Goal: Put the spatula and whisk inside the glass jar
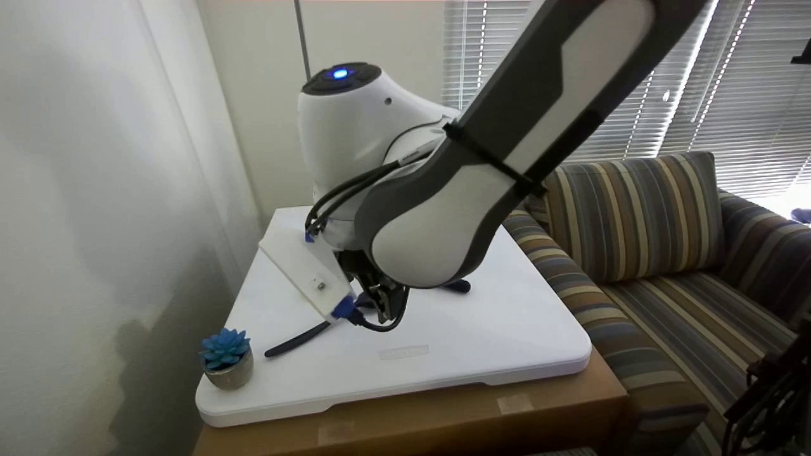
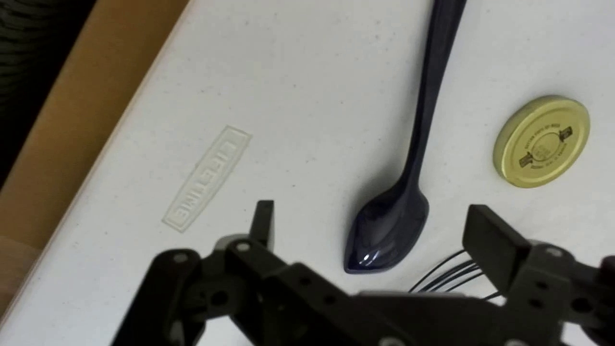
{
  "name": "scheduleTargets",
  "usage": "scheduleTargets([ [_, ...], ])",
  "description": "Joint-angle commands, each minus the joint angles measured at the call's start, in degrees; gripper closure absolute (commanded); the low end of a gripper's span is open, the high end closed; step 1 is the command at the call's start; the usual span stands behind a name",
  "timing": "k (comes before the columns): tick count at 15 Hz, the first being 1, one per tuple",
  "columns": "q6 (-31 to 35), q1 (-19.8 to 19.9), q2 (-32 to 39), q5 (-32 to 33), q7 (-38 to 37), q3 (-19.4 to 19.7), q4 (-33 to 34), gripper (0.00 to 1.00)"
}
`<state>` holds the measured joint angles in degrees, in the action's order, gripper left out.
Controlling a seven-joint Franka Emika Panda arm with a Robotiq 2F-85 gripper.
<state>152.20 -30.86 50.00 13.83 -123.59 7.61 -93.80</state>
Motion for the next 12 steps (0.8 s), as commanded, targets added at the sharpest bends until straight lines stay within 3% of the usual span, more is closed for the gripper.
scheduleTargets([
  [1, -2.40, -1.54, 3.27, 1.41, 0.00, 2.77, 3.49, 0.00],
  [8, -3.21, -1.04, 8.57, 1.06, -0.61, 6.61, 11.10, 0.00],
  [12, -4.75, 1.21, 10.52, -0.81, -0.14, 5.45, 13.81, 0.00],
])
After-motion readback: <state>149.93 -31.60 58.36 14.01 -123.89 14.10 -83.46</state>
